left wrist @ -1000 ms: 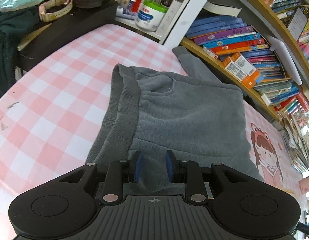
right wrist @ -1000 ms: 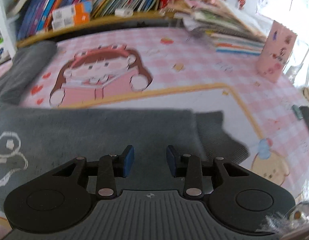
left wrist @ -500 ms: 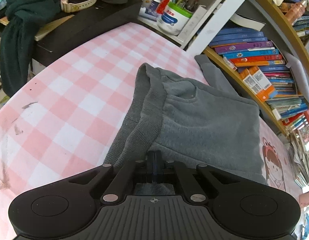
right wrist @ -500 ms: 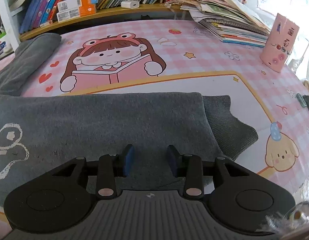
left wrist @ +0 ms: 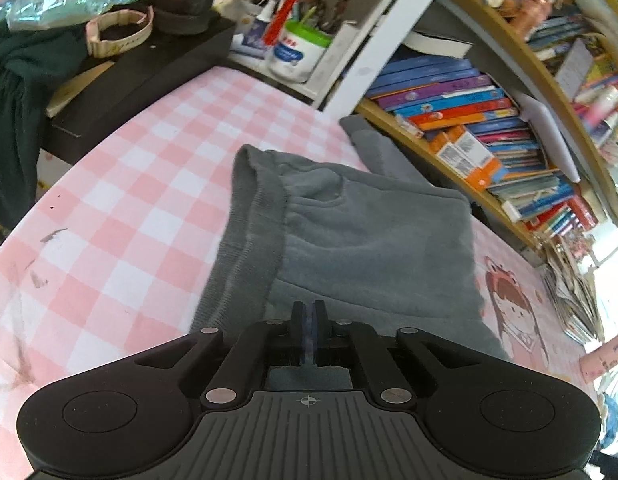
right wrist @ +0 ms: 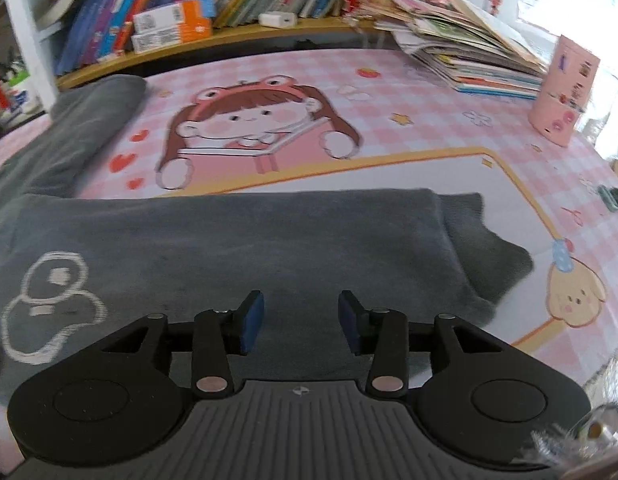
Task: Fold clothes
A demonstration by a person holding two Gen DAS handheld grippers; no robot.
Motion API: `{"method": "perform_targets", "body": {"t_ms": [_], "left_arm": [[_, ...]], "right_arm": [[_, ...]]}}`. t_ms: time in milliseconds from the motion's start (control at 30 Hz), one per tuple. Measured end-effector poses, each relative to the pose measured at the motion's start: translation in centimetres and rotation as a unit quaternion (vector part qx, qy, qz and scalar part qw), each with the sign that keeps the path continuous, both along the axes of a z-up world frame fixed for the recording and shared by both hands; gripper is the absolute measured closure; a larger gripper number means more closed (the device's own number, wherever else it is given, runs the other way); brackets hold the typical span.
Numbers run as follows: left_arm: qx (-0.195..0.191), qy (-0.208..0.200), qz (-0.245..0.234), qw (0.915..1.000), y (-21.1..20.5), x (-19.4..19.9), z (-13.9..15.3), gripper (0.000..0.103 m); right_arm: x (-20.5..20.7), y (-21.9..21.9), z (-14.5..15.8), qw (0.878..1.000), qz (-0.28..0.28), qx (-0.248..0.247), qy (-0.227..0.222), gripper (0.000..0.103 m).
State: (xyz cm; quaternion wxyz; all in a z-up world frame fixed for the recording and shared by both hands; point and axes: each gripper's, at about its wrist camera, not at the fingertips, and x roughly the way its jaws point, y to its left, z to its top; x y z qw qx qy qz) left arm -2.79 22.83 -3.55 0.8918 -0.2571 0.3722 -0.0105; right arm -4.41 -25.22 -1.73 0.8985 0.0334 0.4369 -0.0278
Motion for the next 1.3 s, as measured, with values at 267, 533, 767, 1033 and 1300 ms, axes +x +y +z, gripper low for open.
{"method": "perform_targets", "body": {"t_ms": [267, 533, 767, 1033, 1300], "left_arm": [[0.017, -0.002, 0.015, 0.9997, -2.3, -1.1, 0.1, 0.076], [0.065, -0.017, 0.032, 0.9972, -6.5, -0.4, 2.1, 0.058], [0.139, -0.016, -0.018, 0.9901, -11.9, 1.3, 3.3, 0.050], [0.225, -0.047, -0.095, 0.9686, -17.2, 8.7, 5.5, 0.046], [0.326, -0.075, -0.184, 0.9241, -23.4, 17.5, 5.2, 0.035]], "right_arm": [[3.0, 1.0, 2.0, 0.998, 0.064, 0.010, -0.027, 0.057], [7.2, -0.5, 2.0, 0.992, 0.108, 0.053, -0.027, 0.054], [10.8, -1.9, 1.7, 0.985, 0.144, 0.091, -0.025, 0.053], [11.8, -2.4, 0.1, 0.976, 0.172, 0.132, -0.004, 0.052], [11.4, -1.0, -0.7, 0.962, 0.240, 0.129, 0.011, 0.052]]}}
